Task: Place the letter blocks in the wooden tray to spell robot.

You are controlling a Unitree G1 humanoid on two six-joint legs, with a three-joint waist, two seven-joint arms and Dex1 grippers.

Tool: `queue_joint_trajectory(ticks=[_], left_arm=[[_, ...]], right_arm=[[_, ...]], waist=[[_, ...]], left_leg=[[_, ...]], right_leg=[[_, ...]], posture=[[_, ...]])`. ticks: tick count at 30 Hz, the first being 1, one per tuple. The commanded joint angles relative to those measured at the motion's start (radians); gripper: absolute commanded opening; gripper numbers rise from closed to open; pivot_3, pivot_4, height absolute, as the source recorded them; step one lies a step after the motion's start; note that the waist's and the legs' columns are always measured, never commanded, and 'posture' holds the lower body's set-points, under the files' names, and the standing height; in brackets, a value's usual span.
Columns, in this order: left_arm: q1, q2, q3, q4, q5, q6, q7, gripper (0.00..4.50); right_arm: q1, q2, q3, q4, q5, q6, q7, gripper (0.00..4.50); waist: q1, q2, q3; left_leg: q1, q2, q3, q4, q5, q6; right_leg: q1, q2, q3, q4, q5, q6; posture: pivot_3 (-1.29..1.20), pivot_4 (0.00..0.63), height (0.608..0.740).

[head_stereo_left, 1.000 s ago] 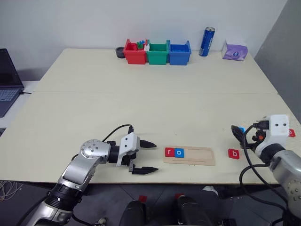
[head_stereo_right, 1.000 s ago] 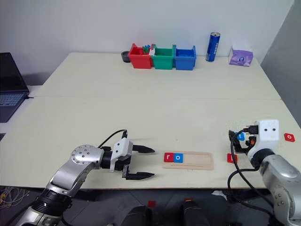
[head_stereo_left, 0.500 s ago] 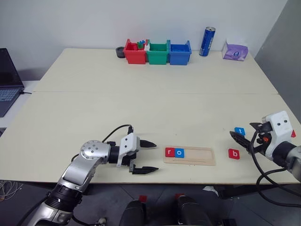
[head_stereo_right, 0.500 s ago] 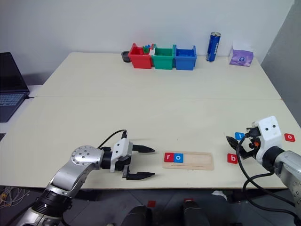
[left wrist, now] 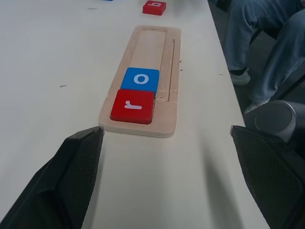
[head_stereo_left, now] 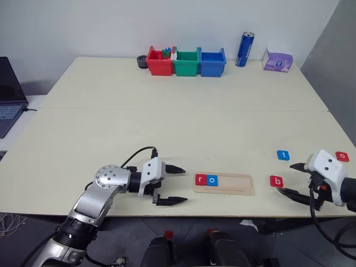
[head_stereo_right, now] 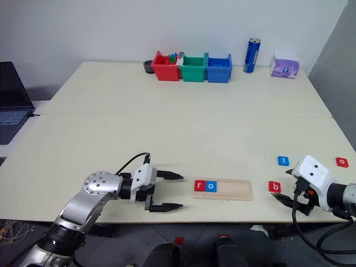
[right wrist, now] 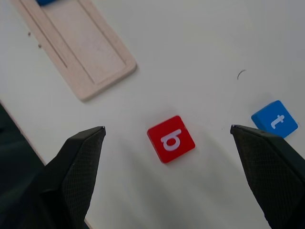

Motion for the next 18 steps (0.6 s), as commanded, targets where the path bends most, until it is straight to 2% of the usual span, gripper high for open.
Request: queue_joint_trajectory(ticks=[1, 12, 15, 18], left_arm=[[-0.010, -0.003, 0.001, -0.018, 0.000, -0.010, -0.006, 4.50], [0.018, 0.007, 0.013, -0.030, 0.004, -0.009, -0.003, 4.50], [0.023, 0.010, 0.016, -0.032, 0.005, -0.009, -0.002, 4.50], [0.026, 0.013, 0.018, -0.033, 0.006, -0.009, 0.001, 4.50]], right_arm=[[-0.058, -0.022, 0.080, 0.079, -0.054, -0.083, 0.046, 4.47], [-0.284, 0.015, 0.328, 0.339, -0.163, -0.213, 0.126, 4.47], [-0.318, 0.015, 0.359, 0.402, -0.182, -0.247, 0.153, 3.85], [-0.342, 0.019, 0.370, 0.440, -0.187, -0.263, 0.169, 2.81]], waist=[[-0.001, 0.000, 0.000], [0.000, 0.000, 0.000], [0.000, 0.000, 0.000], [0.000, 0.000, 0.000]], left_leg=[[0.000, 0.000, 0.000, 0.000, 0.000, 0.000], [0.001, 0.000, 0.000, 0.000, 0.000, 0.000], [0.001, 0.001, 0.000, 0.000, 0.000, 0.000], [0.001, 0.001, 0.000, 0.000, 0.000, 0.000]], right_leg=[[0.000, 0.000, 0.000, 0.000, 0.000, 0.000], [0.000, 0.000, 0.000, 0.000, 0.000, 0.000], [0.000, 0.000, 0.000, 0.000, 0.000, 0.000], [0.000, 0.000, 0.000, 0.001, 0.000, 0.000]], posture=[[0.00, 0.150, 0.740], [0.00, 0.150, 0.740], [0.00, 0.150, 0.740], [0.00, 0.150, 0.740]])
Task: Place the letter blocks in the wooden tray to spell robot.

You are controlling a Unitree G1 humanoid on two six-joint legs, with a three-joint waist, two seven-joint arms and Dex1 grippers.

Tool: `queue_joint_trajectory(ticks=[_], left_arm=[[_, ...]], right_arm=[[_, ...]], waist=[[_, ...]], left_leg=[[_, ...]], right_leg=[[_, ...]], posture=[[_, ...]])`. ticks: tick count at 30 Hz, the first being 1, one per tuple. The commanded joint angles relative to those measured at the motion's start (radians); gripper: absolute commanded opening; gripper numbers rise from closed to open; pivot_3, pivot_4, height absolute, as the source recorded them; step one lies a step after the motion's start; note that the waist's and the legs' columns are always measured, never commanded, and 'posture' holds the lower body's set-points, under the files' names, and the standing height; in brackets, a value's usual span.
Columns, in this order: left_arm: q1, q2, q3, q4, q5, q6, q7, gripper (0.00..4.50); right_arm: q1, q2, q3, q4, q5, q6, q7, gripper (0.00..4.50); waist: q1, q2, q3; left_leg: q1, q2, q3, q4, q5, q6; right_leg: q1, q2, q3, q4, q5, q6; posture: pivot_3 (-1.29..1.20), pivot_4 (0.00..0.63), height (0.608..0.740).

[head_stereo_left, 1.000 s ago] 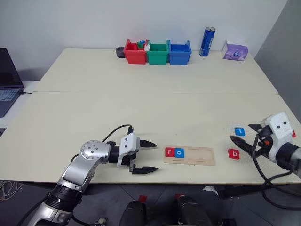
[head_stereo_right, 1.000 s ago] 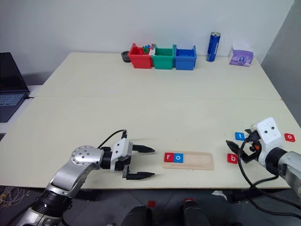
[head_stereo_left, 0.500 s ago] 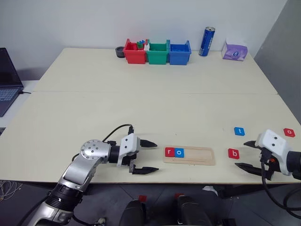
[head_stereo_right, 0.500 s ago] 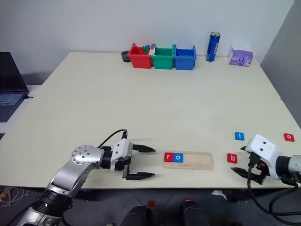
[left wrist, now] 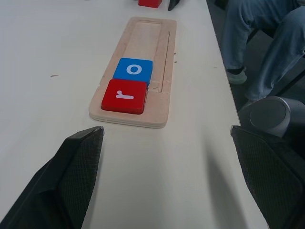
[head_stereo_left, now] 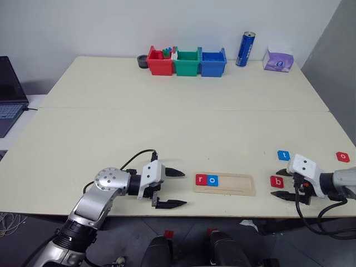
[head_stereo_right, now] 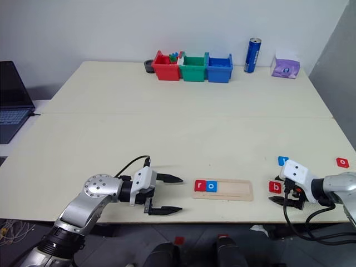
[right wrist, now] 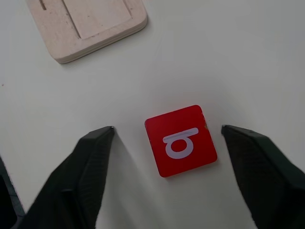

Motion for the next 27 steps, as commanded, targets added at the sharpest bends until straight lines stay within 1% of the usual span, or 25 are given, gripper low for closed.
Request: queue_joint_trajectory(ticks=[1, 4, 8, 10, 13, 21, 27], left_arm=[[0.006, 0.011, 0.021, -0.032, -0.003, -0.008, 0.008, 4.50], [0.021, 0.024, 0.029, -0.036, -0.005, -0.004, 0.009, 4.50], [0.031, 0.038, 0.031, -0.036, -0.004, -0.013, 0.009, 4.50], [0.032, 0.040, 0.031, -0.037, -0.006, -0.012, 0.013, 4.50], [0.031, 0.040, 0.030, -0.042, -0.007, -0.009, 0.018, 4.50], [0.023, 0.044, 0.029, -0.042, -0.007, -0.007, 0.023, 4.50], [0.026, 0.047, 0.030, -0.053, -0.005, -0.003, 0.029, 4.50]], right_arm=[[-0.027, 0.004, -0.005, 0.038, -0.008, -0.017, 0.024, 2.45], [-0.040, 0.005, -0.026, 0.020, 0.024, 0.000, 0.045, 1.44], [-0.049, 0.004, -0.039, -0.086, 0.081, 0.041, 0.068, 1.45], [-0.071, 0.012, -0.023, -0.165, 0.106, 0.079, 0.065, 1.45], [-0.116, 0.048, 0.027, -0.226, 0.096, 0.102, 0.043, 1.45], [-0.237, 0.121, 0.183, -0.222, -0.006, 0.095, 0.036, 1.45], [-0.273, 0.168, 0.239, -0.240, -0.027, 0.120, 0.031, 1.45]], waist=[[0.000, 0.000, 0.000], [0.000, 0.000, 0.000], [0.000, 0.001, 0.000], [-0.001, 0.001, 0.000], [-0.001, 0.001, 0.000], [0.001, 0.001, 0.000], [0.001, 0.001, 0.000]], left_leg=[[0.000, 0.000, 0.000, 0.000, 0.000, 0.000], [0.001, 0.000, 0.000, 0.000, 0.000, 0.000], [0.001, 0.000, 0.000, 0.000, 0.000, 0.000], [0.001, 0.001, -0.001, 0.000, 0.000, 0.000], [0.001, 0.001, -0.001, 0.000, 0.000, 0.000], [0.000, 0.000, -0.001, 0.000, 0.000, 0.000], [0.000, 0.001, -0.001, 0.000, 0.000, 0.000]], right_leg=[[0.000, 0.000, 0.000, 0.000, 0.000, 0.000], [0.000, 0.000, 0.000, 0.000, 0.000, 0.000], [0.000, 0.000, 0.000, 0.000, 0.000, 0.000], [0.000, 0.000, 0.000, 0.000, 0.000, 0.000], [0.000, 0.000, 0.000, 0.001, 0.000, 0.000], [0.000, 0.000, -0.001, 0.000, 0.000, 0.000], [0.000, 0.000, -0.001, 0.000, 0.000, 0.000]], posture=[[0.00, 0.150, 0.740], [0.00, 0.150, 0.740], [0.00, 0.150, 0.740], [0.00, 0.150, 0.740], [0.00, 0.150, 0.740], [0.00, 0.150, 0.740], [0.00, 0.150, 0.740]])
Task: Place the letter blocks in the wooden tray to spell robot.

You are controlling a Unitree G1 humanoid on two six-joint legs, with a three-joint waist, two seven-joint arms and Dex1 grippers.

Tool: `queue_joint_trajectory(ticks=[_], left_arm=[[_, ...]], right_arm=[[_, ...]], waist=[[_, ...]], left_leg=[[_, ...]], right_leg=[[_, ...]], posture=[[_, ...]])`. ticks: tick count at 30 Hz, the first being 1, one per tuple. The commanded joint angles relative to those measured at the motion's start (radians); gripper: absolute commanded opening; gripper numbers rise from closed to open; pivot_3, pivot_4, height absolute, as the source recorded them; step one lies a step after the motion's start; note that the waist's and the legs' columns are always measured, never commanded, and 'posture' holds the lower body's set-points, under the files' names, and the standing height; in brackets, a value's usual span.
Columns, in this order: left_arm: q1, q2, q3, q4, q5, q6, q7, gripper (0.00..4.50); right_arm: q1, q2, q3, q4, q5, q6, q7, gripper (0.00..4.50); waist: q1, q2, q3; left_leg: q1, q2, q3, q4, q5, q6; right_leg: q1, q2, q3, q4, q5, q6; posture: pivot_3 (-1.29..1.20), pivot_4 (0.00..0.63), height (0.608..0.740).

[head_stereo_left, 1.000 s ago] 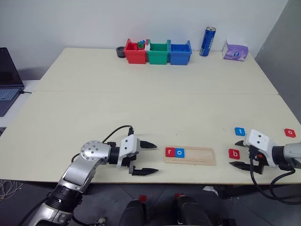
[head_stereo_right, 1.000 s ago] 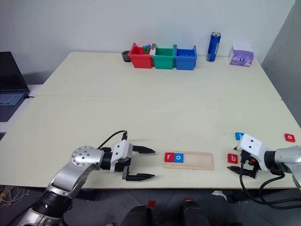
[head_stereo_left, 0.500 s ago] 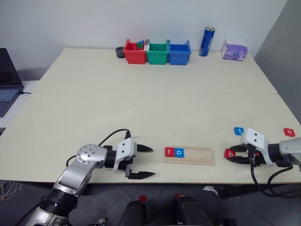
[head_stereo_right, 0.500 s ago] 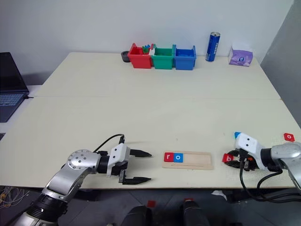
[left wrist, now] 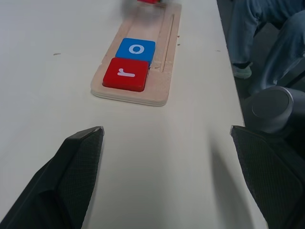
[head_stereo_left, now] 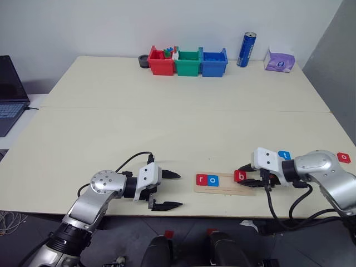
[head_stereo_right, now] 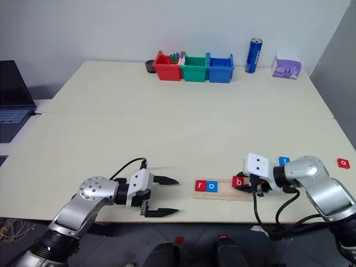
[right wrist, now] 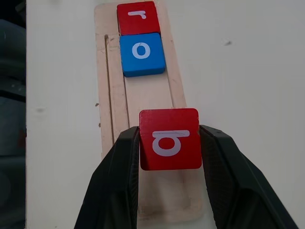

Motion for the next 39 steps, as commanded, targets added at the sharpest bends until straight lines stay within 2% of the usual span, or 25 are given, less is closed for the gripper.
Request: queue_joint_trajectory(ticks=[1, 14, 30, 37, 38, 39], left_arm=[[-0.005, 0.009, 0.026, -0.045, -0.005, -0.002, 0.009, 4.50], [-0.007, 0.005, 0.017, -0.048, 0.001, -0.002, 0.022, 4.50], [-0.007, -0.004, 0.009, -0.055, 0.007, -0.001, 0.027, 4.50], [-0.003, -0.004, 0.009, -0.061, 0.006, 0.002, 0.028, 4.50], [-0.002, -0.004, 0.009, -0.061, 0.006, 0.002, 0.028, 4.50], [-0.002, -0.005, 0.010, -0.061, 0.006, 0.002, 0.028, 4.50]], right_arm=[[-0.029, 0.012, 0.014, -0.030, -0.017, 0.008, -0.003, 1.45], [-0.066, 0.071, 0.060, -0.030, -0.050, 0.027, -0.012, 1.45], [-0.084, 0.070, 0.079, -0.036, -0.054, 0.052, 0.007, 1.45], [-0.101, 0.068, 0.033, -0.068, -0.008, 0.102, 0.006, 3.79], [-0.104, 0.068, 0.023, -0.076, 0.005, 0.112, 0.005, 4.23], [-0.104, 0.067, 0.008, -0.090, 0.022, 0.128, 0.004, 4.47]], waist=[[0.000, 0.000, 0.000], [0.000, 0.000, 0.000], [0.000, 0.000, 0.000], [0.000, 0.000, 0.000], [0.000, 0.000, 0.000], [0.000, 0.000, 0.000]], left_leg=[[0.000, 0.000, 0.000, 0.000, 0.000, 0.000], [0.000, 0.000, 0.000, 0.000, 0.000, 0.000], [0.000, 0.000, 0.000, 0.000, 0.000, 0.000], [0.000, 0.000, -0.001, 0.000, 0.000, 0.000], [0.000, 0.000, -0.001, 0.000, 0.000, 0.000], [0.000, 0.000, -0.001, 0.000, 0.000, 0.000]], right_leg=[[0.000, 0.000, 0.000, 0.000, 0.000, 0.000], [0.000, 0.000, 0.000, 0.000, 0.000, 0.000], [0.000, 0.000, 0.000, 0.000, 0.000, 0.000], [0.000, 0.000, -0.001, 0.000, 0.000, 0.000], [0.000, 0.000, -0.001, 0.000, 0.000, 0.000], [0.000, 0.000, -0.001, 0.000, 0.000, 0.000]], posture=[[0.00, 0.150, 0.740], [0.00, 0.150, 0.740], [0.00, 0.150, 0.740], [0.00, 0.150, 0.740], [0.00, 0.150, 0.740], [0.00, 0.150, 0.740]])
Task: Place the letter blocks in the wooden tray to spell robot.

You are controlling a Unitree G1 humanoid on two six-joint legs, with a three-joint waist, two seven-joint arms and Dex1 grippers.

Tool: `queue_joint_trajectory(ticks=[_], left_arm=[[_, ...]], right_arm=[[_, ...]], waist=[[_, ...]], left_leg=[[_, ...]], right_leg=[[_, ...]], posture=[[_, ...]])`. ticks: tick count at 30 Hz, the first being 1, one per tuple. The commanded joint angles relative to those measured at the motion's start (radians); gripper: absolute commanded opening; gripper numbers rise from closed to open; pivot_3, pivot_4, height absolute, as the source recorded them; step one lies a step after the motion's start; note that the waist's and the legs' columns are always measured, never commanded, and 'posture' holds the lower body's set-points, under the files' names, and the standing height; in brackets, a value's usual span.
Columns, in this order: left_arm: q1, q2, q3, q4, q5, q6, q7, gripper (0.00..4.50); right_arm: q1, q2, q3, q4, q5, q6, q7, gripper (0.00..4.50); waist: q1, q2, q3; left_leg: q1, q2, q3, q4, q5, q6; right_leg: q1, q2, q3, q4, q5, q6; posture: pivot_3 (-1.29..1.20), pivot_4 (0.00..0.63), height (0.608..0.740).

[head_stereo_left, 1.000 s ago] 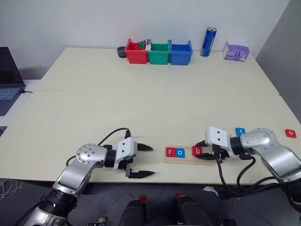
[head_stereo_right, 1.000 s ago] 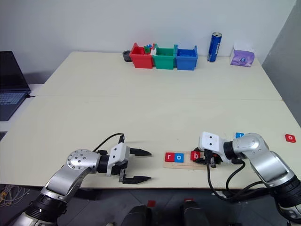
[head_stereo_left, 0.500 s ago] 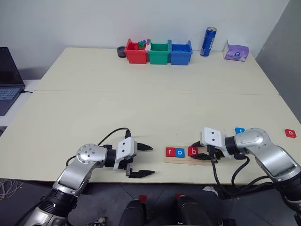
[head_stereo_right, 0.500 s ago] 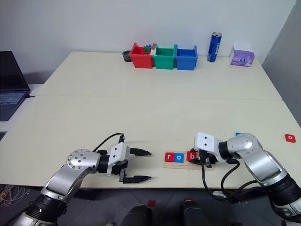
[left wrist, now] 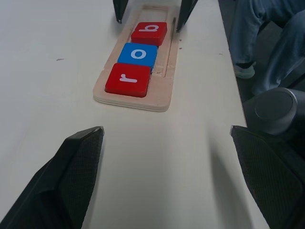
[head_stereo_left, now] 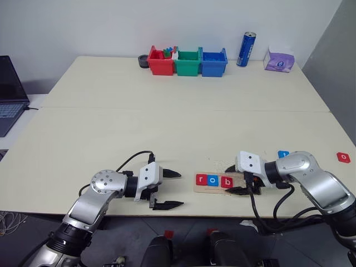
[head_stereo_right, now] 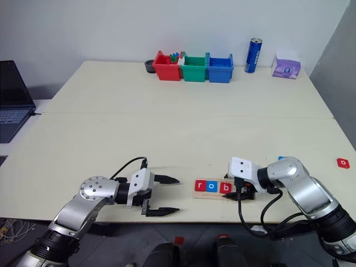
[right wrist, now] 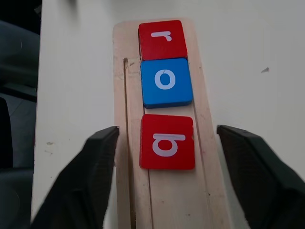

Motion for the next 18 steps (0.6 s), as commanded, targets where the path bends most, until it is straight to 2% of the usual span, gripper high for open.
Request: queue_joint_trajectory(ticks=[1, 5, 8, 18], left_arm=[[-0.003, -0.003, 0.010, -0.039, 0.000, -0.008, 0.007, 4.50], [-0.002, -0.002, 0.013, -0.032, 0.001, -0.013, 0.006, 4.50], [-0.001, -0.002, 0.014, -0.030, 0.002, -0.014, 0.007, 4.50], [0.001, -0.007, 0.012, -0.025, 0.013, -0.023, 0.011, 4.50]], right_arm=[[-0.026, -0.005, -0.075, -0.071, 0.062, 0.044, 0.000, 4.47], [0.020, -0.040, -0.142, -0.149, 0.126, 0.113, -0.005, 4.47], [0.078, -0.073, -0.179, -0.189, 0.147, 0.131, -0.013, 3.89], [0.207, -0.092, -0.192, -0.230, 0.137, 0.136, -0.107, 0.33]], waist=[[0.000, 0.000, 0.000], [0.001, 0.000, 0.000], [0.003, 0.000, 0.000], [0.000, 0.000, 0.000]], left_leg=[[0.000, 0.000, 0.000, 0.000, 0.000, 0.000], [0.000, 0.000, 0.000, 0.000, 0.000, 0.000], [-0.001, 0.000, 0.000, 0.000, 0.000, 0.000], [0.000, 0.000, 0.000, 0.000, 0.000, 0.000]], right_leg=[[0.000, 0.000, 0.000, 0.000, 0.000, 0.000], [0.000, 0.000, 0.000, 0.000, 0.000, 0.000], [0.000, 0.000, -0.001, 0.000, 0.000, 0.000], [0.000, 0.000, 0.000, 0.000, 0.000, 0.000]], posture=[[0.00, 0.150, 0.740], [0.00, 0.150, 0.740], [0.00, 0.150, 0.740], [0.00, 0.150, 0.740]])
